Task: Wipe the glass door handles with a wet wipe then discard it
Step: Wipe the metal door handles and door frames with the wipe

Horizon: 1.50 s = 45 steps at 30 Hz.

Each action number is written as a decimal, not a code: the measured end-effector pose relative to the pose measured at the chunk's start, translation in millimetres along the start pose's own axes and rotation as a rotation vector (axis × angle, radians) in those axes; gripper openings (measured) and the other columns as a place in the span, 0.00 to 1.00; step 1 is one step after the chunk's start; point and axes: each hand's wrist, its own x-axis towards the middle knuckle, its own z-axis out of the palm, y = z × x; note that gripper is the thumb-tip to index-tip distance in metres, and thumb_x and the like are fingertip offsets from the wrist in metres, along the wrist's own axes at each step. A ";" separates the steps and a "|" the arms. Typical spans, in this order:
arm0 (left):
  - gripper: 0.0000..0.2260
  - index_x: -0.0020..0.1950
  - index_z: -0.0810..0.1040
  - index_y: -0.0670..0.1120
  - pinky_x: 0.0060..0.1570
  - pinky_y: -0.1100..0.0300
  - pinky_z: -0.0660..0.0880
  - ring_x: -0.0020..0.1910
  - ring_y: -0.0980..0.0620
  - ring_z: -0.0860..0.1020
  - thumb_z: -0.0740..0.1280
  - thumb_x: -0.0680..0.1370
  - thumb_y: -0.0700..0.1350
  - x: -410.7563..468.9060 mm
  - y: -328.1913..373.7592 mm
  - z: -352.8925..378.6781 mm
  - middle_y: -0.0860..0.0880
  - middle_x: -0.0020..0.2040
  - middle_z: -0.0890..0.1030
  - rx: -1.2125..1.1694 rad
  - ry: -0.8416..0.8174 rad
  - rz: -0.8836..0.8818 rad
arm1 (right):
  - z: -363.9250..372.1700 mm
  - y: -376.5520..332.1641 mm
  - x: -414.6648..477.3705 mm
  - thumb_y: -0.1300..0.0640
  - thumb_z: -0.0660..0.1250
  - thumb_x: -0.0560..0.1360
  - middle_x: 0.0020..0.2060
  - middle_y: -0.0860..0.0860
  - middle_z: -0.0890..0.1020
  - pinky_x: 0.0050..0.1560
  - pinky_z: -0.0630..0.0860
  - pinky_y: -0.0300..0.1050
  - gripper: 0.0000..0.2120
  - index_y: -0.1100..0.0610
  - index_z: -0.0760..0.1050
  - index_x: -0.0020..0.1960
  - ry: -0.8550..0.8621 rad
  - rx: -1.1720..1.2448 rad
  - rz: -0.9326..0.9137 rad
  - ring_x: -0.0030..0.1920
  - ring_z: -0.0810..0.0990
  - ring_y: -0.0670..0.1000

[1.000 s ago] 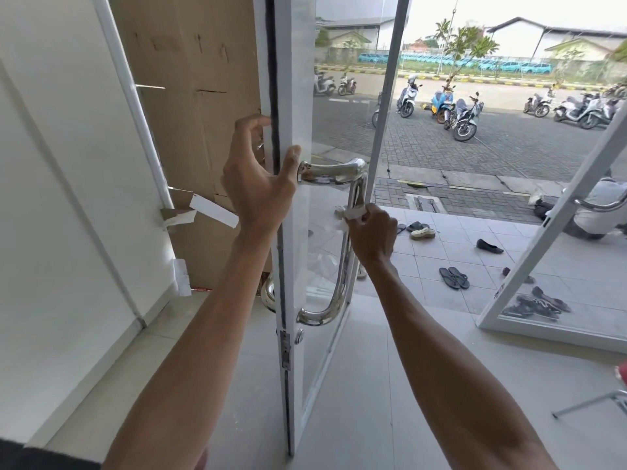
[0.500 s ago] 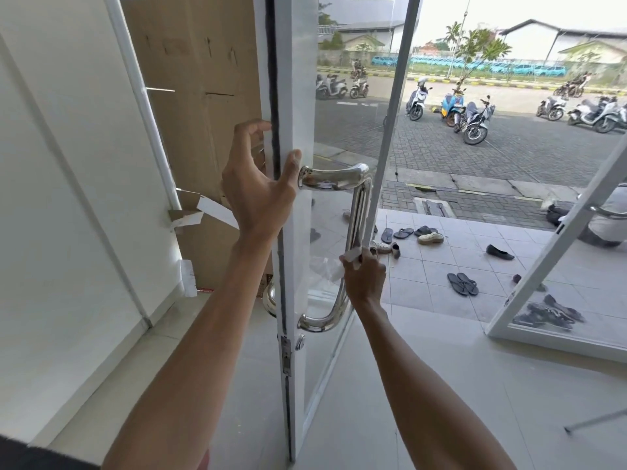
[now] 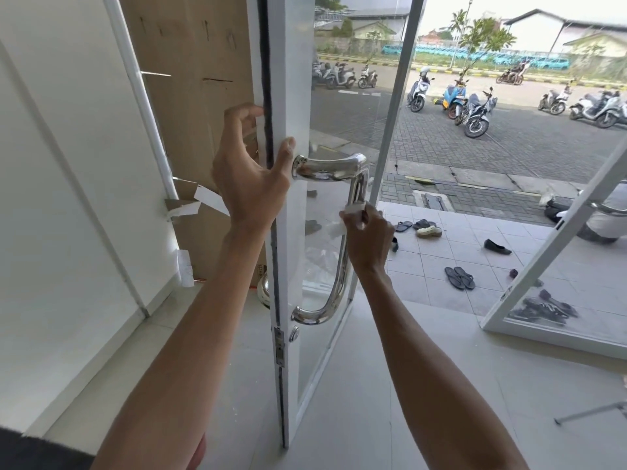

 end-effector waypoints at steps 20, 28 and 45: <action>0.20 0.58 0.76 0.41 0.52 0.59 0.80 0.50 0.58 0.81 0.76 0.71 0.48 2.2 -4.8 -0.1 0.57 0.51 0.81 0.010 -0.004 0.024 | 13.9 18.8 -23.7 0.52 0.73 0.71 0.44 0.54 0.85 0.41 0.65 0.33 0.15 0.59 0.80 0.55 0.013 -0.020 0.042 0.44 0.82 0.53; 0.20 0.58 0.76 0.43 0.50 0.52 0.81 0.53 0.54 0.82 0.76 0.71 0.48 2.5 -7.6 -0.8 0.52 0.53 0.83 -0.015 -0.012 -0.006 | 29.8 69.8 -74.3 0.55 0.74 0.71 0.42 0.61 0.83 0.38 0.68 0.42 0.13 0.65 0.80 0.47 -0.318 -0.149 0.340 0.44 0.81 0.60; 0.20 0.58 0.76 0.41 0.50 0.54 0.81 0.52 0.54 0.82 0.76 0.72 0.48 1.6 -7.1 0.5 0.51 0.52 0.83 -0.014 -0.002 -0.004 | 40.1 74.3 -94.2 0.55 0.72 0.69 0.35 0.59 0.83 0.36 0.68 0.41 0.09 0.62 0.83 0.40 -0.303 -0.075 0.555 0.41 0.81 0.58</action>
